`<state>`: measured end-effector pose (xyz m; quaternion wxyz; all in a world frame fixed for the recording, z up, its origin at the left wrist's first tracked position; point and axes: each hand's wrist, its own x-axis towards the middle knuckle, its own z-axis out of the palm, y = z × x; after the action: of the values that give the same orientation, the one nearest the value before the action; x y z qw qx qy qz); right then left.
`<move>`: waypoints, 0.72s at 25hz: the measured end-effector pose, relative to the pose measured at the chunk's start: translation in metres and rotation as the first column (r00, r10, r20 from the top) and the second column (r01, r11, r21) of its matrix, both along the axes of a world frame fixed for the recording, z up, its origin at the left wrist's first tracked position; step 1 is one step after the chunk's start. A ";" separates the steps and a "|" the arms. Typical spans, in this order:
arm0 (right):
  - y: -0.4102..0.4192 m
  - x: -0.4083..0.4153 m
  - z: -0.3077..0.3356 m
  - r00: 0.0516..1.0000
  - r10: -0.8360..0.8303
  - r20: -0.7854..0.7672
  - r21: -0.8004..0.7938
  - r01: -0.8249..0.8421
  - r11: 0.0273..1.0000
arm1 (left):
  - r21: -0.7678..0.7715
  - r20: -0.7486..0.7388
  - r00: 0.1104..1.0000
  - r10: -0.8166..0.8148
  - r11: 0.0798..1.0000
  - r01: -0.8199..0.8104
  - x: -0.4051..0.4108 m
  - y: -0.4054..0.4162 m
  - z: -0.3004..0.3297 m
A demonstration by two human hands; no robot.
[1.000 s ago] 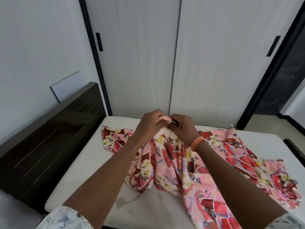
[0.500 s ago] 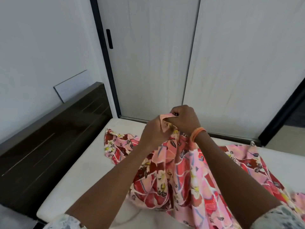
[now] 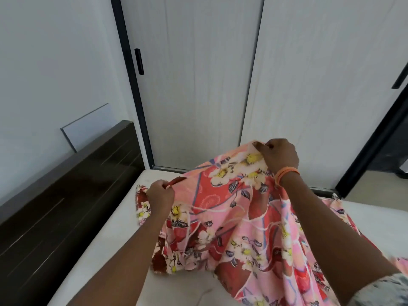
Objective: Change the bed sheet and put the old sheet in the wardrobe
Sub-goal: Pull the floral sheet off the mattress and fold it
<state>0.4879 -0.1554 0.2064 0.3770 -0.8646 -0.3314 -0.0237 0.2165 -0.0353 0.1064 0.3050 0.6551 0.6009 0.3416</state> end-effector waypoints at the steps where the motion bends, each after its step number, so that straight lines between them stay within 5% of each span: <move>1: 0.000 -0.009 -0.005 0.999 0.027 0.030 -0.112 -0.023 0.993 | -0.049 0.080 0.995 -0.052 0.997 0.056 -0.003 0.002 0.008; 4: 0.011 -0.066 -0.016 0.851 0.525 -0.004 -0.184 -0.516 0.836 | -0.091 0.292 0.867 -0.405 0.890 0.446 0.006 -0.002 0.047; 6: 0.024 -0.111 -0.019 0.683 0.730 0.001 -0.109 -0.726 0.679 | 0.006 0.127 0.780 -0.613 0.787 0.617 0.011 -0.004 0.074; 8: 0.035 -0.126 -0.021 0.709 0.696 0.116 0.020 -0.702 0.712 | 0.164 -0.152 0.741 -0.654 0.723 0.671 0.009 0.001 0.090; 12: 0.024 -0.103 -0.010 0.841 0.513 0.170 0.147 -0.537 0.831 | 0.232 -0.360 0.773 -0.522 0.753 0.616 -0.021 0.018 0.089; 15: 0.009 -0.089 0.004 0.934 0.330 0.135 0.219 -0.353 0.910 | 0.269 -0.407 0.864 -0.295 0.866 0.422 -0.043 0.026 0.065; 18: 0.004 -0.081 0.010 0.947 0.317 0.042 0.227 -0.318 0.921 | 0.131 -0.274 0.901 -0.336 0.915 0.381 -0.049 0.027 0.052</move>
<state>0.4068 -0.1511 0.2161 0.4729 -0.7497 -0.4630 -0.0026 0.1677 -0.0079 0.1585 0.2250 0.8169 0.4691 0.2488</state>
